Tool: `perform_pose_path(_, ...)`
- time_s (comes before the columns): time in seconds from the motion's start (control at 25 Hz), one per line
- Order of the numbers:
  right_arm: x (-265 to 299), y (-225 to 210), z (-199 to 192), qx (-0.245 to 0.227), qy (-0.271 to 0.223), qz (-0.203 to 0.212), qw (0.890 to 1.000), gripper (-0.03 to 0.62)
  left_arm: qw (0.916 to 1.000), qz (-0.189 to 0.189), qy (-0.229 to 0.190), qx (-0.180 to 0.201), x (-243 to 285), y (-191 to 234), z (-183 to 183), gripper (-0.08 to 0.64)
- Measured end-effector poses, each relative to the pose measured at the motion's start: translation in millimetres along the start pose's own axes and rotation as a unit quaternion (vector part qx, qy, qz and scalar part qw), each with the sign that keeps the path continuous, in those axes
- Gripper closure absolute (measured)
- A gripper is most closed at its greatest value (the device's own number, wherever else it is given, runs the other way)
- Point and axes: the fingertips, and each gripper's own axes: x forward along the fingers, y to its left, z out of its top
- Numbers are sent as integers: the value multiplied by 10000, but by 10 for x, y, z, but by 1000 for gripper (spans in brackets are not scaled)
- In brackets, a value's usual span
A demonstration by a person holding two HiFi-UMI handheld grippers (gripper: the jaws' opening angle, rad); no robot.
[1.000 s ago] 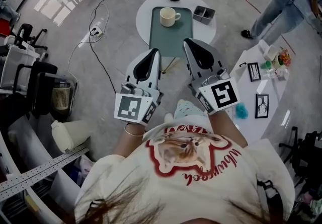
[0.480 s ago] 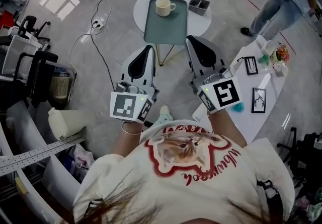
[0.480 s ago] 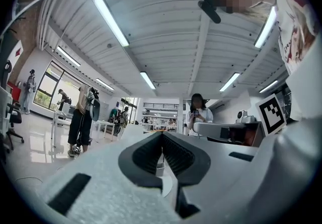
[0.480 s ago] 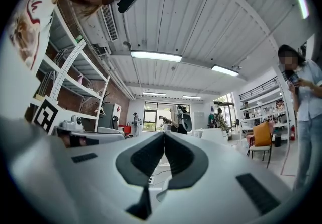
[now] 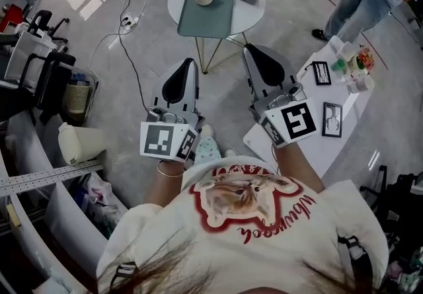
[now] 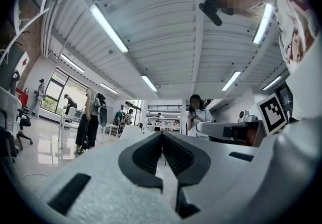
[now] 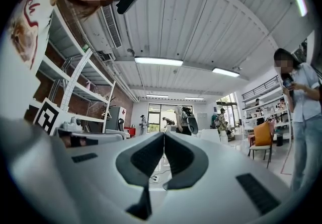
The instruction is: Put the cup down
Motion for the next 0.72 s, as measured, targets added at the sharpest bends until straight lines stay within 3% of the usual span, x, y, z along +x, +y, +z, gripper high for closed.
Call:
perform_pose_path(0.28,-325,176,20,113,-76,223,9997,565,9996,237,-102,71,-350,-275,96,546)
perform_pose_path(0.72,-463,406,169,146,-178,170,9996,564,10000,54,-6,46,-596,-361,172,546)
